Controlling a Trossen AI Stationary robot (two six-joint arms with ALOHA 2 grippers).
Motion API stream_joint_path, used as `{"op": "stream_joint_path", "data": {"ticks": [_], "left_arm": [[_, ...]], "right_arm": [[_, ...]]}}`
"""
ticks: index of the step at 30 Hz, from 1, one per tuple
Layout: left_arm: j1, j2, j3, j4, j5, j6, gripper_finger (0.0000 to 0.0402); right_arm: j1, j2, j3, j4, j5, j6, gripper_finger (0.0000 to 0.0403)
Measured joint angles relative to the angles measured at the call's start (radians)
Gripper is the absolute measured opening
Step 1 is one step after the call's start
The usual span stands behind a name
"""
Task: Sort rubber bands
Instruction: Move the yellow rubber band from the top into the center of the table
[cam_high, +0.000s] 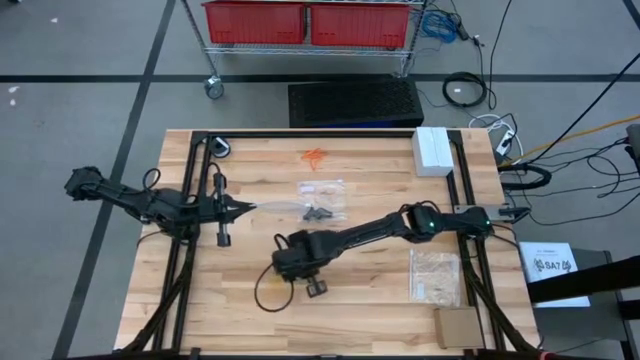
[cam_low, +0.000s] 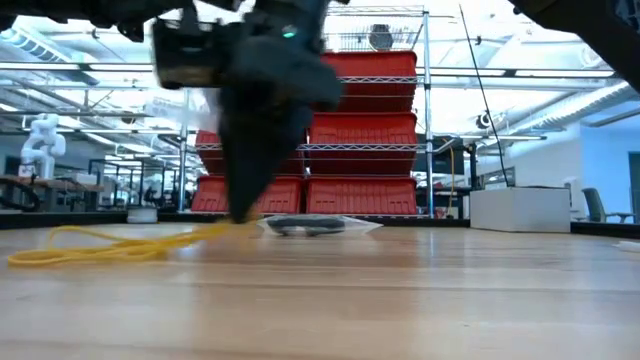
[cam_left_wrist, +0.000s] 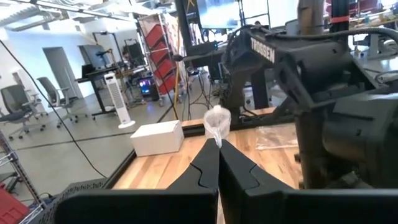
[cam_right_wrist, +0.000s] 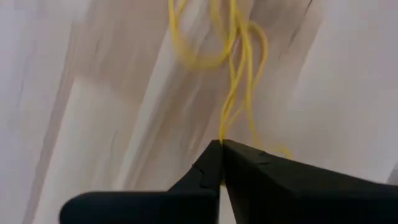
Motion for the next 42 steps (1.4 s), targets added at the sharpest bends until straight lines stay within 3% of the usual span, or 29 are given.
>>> {"op": "stream_joint_path", "data": {"ticks": [13,19,25,30,38,42], "left_arm": [[0.000,-0.001,0.000,-0.012,0.001,-0.003,0.0000],[0.000,-0.001,0.000,-0.017,0.002,-0.010,0.0000],[0.000,-0.001,0.000,-0.018,0.005,-0.022,0.0000],[0.000,-0.001,0.000,-0.018,0.005,-0.023,0.0000],[0.000,-0.001,0.000,-0.017,0.005,-0.028,0.0000],[0.000,-0.001,0.000,-0.016,0.005,-0.028,0.0000]], "right_arm": [[0.019,-0.008,0.000,-0.431,0.098,0.131,0.0000],[0.025,-0.038,-0.035,-0.425,0.090,0.181,0.0000],[0.042,-0.094,-0.154,-0.421,0.090,0.267,0.0000],[0.060,-0.197,-0.372,-0.284,0.094,0.349,0.0000],[0.065,-0.443,-0.857,0.152,0.115,0.518,0.0000],[0.070,-0.542,-1.025,0.314,0.129,0.615,0.0000]]}}
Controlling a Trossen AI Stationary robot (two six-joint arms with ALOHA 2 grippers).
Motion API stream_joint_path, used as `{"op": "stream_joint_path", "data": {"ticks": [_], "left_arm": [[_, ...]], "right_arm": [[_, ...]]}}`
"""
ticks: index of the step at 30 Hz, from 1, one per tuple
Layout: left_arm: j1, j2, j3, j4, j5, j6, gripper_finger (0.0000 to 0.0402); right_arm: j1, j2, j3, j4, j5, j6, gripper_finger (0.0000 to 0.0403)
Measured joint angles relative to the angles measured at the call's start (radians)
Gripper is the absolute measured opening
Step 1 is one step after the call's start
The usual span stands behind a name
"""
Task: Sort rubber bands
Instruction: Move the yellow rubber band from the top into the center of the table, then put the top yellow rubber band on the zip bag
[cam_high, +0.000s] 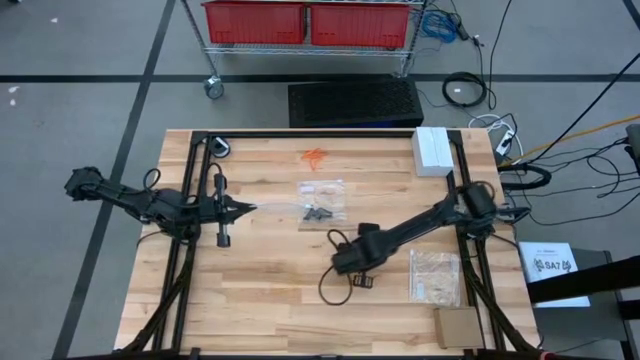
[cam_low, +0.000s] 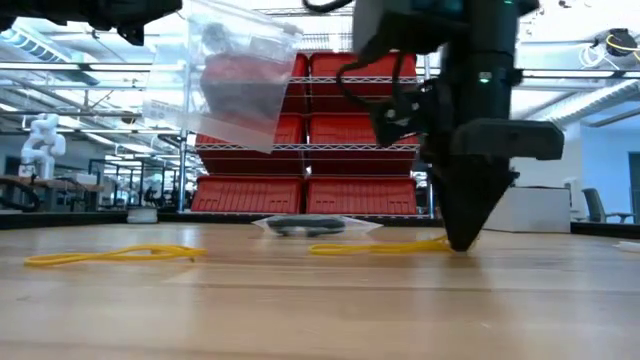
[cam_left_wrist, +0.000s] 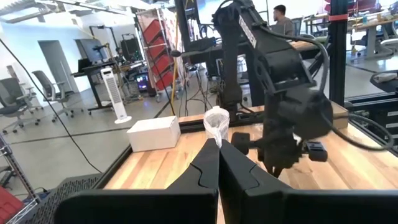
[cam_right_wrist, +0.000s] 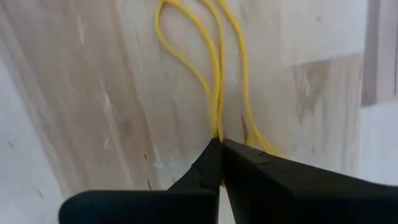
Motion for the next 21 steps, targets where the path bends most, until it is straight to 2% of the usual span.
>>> {"op": "stream_joint_path", "data": {"ticks": [3,6,15,18,21], "left_arm": [[0.000,0.000,0.000,0.000,0.000,0.000,0.0000],[0.000,0.000,0.000,0.000,0.000,-0.001,0.0000],[0.000,0.001,0.000,0.000,0.000,-0.001,0.0000],[0.000,0.001,0.000,0.002,0.000,0.007,0.0000],[0.000,0.001,0.000,0.007,-0.001,0.023,0.0000]], "right_arm": [[0.014,-0.049,-0.058,0.040,0.009,0.076,0.0003],[0.032,-0.089,-0.069,0.017,0.068,0.134,0.0023],[0.041,-0.199,-0.053,0.011,0.095,0.174,0.0138],[0.040,-0.202,-0.046,0.075,0.092,0.160,0.0173],[0.036,-0.197,-0.041,0.234,0.083,0.137,0.0201]]}}
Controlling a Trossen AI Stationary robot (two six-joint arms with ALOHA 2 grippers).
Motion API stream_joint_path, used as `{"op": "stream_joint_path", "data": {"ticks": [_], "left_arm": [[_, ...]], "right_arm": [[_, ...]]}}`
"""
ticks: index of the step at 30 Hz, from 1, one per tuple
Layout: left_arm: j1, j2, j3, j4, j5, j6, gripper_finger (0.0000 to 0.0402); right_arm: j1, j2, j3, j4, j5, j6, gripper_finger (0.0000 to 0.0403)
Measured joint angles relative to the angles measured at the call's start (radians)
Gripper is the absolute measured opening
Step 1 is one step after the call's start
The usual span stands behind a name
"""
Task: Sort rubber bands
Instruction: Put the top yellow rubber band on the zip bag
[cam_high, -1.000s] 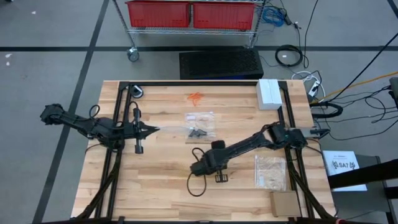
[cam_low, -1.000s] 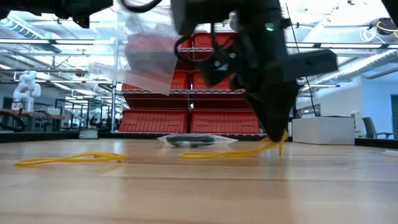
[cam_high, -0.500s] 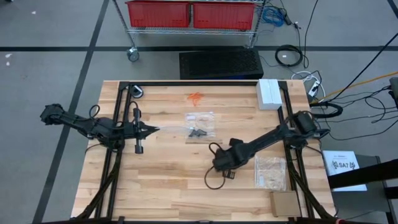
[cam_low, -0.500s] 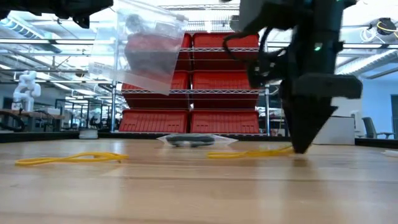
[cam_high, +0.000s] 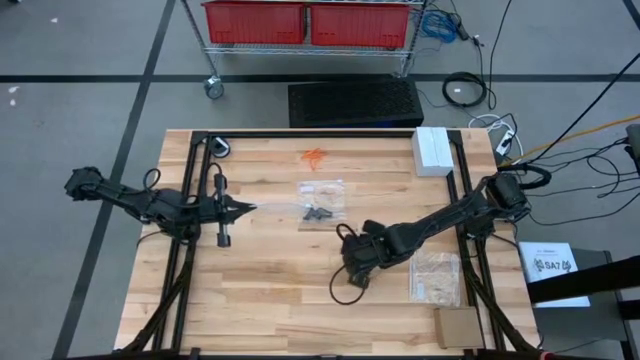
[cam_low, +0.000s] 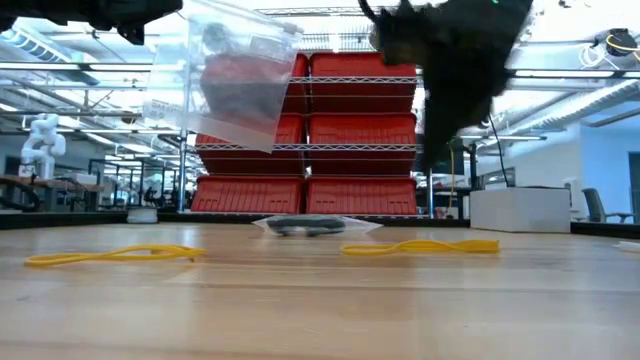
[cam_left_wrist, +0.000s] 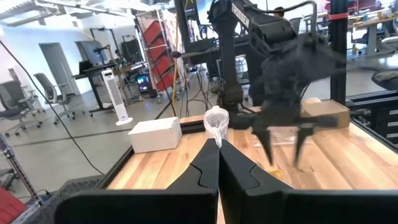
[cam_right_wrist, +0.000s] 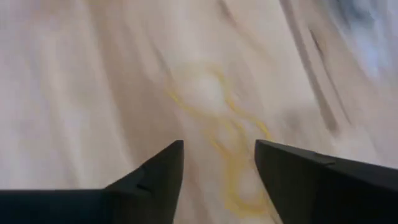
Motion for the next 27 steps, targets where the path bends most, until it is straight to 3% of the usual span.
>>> {"op": "stream_joint_path", "data": {"ticks": [6,8,13,17,27], "left_arm": [[0.002,0.000,0.000,0.001,-0.009,0.000,0.0000],[0.002,0.000,0.000,-0.008,-0.010,-0.006,0.0000],[0.002,0.003,0.000,-0.014,-0.010,-0.006,0.0000],[0.002,0.004,0.000,-0.021,-0.011,-0.006,0.0000],[0.002,0.007,0.000,-0.036,-0.010,-0.024,0.0000]], "right_arm": [[-0.011,0.103,0.002,0.390,-0.012,-0.013,0.0234],[-0.011,0.155,0.024,0.450,-0.001,-0.017,0.0242],[-0.008,0.303,0.151,0.433,0.069,-0.042,0.0249],[-0.008,0.421,0.293,0.393,0.067,-0.070,0.0249],[0.002,0.620,0.608,0.140,0.071,-0.056,0.0249]]}}
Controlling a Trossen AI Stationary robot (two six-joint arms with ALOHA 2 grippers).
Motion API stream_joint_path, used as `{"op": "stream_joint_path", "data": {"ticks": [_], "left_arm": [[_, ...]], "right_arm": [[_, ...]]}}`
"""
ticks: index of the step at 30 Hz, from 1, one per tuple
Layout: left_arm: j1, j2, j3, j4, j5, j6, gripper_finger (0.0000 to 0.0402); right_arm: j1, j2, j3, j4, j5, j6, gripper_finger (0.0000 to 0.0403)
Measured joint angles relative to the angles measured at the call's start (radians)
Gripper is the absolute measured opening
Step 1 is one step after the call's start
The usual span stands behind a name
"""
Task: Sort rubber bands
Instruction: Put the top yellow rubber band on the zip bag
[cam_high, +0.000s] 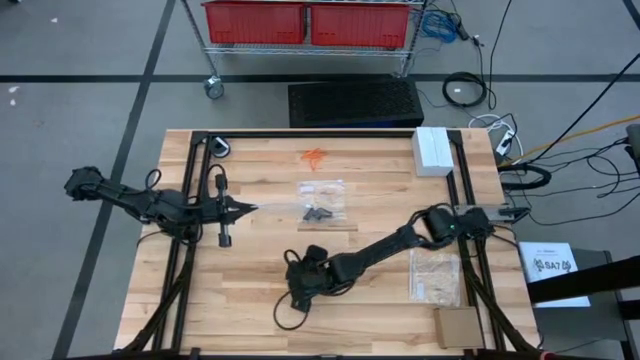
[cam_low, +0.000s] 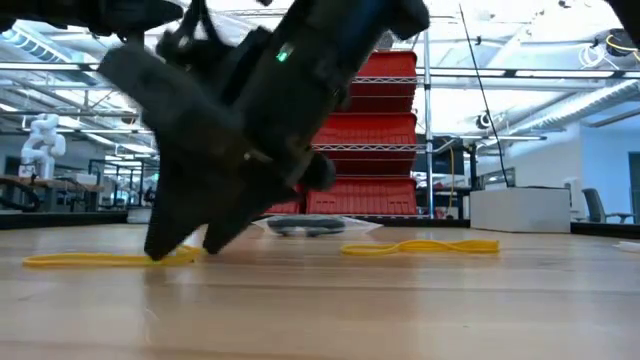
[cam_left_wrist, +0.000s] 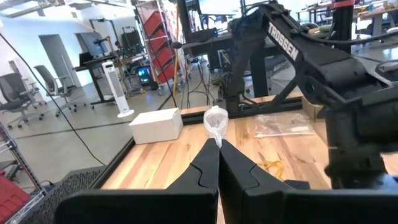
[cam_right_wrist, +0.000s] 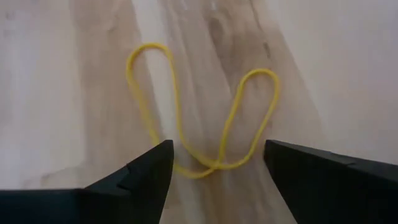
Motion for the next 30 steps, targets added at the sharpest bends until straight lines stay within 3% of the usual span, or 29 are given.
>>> {"op": "stream_joint_path", "data": {"ticks": [9,22,30], "left_arm": [[-0.001,0.000,0.000,-0.008,0.010,-0.028,0.0000],[-0.018,0.000,0.000,-0.007,0.011,-0.035,0.0000],[-0.018,0.000,0.000,-0.007,0.011,-0.035,0.0000]], "right_arm": [[0.004,0.106,0.152,-0.065,0.014,-0.014,0.0237],[0.007,0.132,0.155,-0.095,-0.067,-0.064,0.0013],[0.009,0.144,0.281,-0.222,-0.047,-0.174,0.0002]]}}
